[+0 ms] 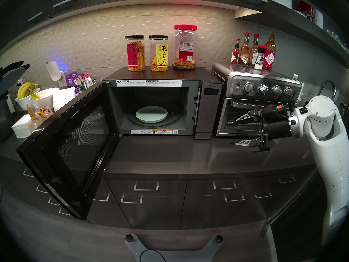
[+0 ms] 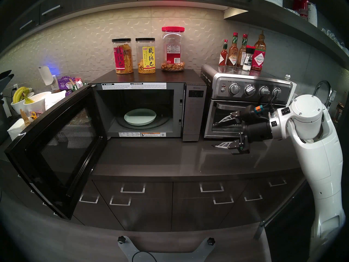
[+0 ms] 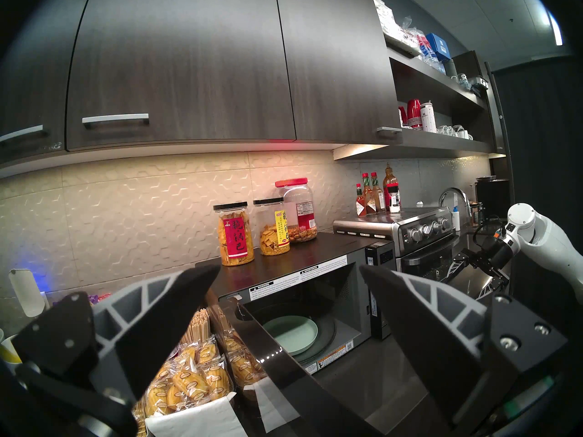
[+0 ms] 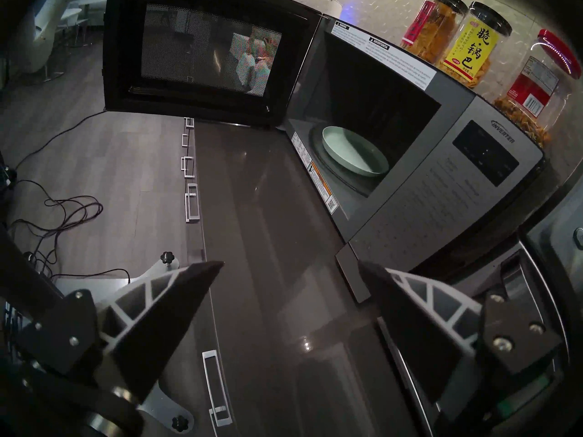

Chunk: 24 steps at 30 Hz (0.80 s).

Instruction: Open the microwave, put the plate inside, and close the door

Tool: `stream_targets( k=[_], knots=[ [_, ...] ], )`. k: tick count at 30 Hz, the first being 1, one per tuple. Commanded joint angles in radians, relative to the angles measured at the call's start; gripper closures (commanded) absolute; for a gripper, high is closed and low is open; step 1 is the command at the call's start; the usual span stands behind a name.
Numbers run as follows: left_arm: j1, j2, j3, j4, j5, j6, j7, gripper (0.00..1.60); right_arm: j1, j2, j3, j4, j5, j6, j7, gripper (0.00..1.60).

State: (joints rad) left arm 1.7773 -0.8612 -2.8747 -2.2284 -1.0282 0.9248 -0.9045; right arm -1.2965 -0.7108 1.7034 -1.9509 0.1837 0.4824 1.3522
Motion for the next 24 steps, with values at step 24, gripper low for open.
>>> stream_targets(
  k=[24],
  knots=[
    [-0.001, 0.004, -0.005, 0.000, 0.002, -0.002, -0.107, 0.00, 0.015, 0.018, -0.002, 0.002, 0.028, -0.005, 0.020, 0.00]
  ],
)
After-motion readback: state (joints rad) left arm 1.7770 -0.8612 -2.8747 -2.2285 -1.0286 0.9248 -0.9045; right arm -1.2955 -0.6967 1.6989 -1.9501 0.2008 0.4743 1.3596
